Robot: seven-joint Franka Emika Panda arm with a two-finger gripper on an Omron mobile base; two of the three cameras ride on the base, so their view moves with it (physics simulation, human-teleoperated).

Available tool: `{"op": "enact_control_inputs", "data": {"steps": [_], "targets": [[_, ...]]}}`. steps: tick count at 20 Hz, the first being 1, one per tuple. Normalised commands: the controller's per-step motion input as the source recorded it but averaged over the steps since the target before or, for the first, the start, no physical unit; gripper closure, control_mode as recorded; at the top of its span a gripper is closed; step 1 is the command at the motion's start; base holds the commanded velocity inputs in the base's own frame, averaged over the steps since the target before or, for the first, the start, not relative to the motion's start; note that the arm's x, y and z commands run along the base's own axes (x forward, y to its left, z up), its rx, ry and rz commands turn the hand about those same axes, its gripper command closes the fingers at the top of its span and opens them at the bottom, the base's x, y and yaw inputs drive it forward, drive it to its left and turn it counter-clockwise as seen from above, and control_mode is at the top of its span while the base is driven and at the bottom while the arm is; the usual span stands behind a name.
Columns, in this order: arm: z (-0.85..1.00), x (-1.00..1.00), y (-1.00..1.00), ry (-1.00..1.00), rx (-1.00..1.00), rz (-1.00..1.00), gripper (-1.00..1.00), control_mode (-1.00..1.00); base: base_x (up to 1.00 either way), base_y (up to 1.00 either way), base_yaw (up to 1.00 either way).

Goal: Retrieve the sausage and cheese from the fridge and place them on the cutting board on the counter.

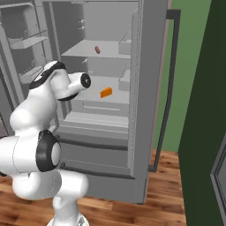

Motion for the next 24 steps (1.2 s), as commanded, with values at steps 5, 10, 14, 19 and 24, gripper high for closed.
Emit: {"op": "enact_control_inputs", "data": {"steps": [5,10,14,19,24], "targets": [[-0.3,0.06,-0.45,-0.11,-0.37,-0.17,-1.0,-1.0,0.0,0.0,0.0],[0.04,-0.06,-0.63,-0.11,-0.41,-0.24,-1.0,-1.0,0.0,0.0,0.0],[0.33,-0.01,-1.0,0.0,-0.12,-0.11,-1.0,-1.0,0.0,0.0,0.0],[0.01,-0.02,-0.49,0.02,-0.07,-0.04,-1.0,-1.0,0.0,0.0,0.0],[0.04,-0.52,-0.19,0.0,-0.15,-0.21,-1.0,-1.0,0.0,0.0,0.0]]}}
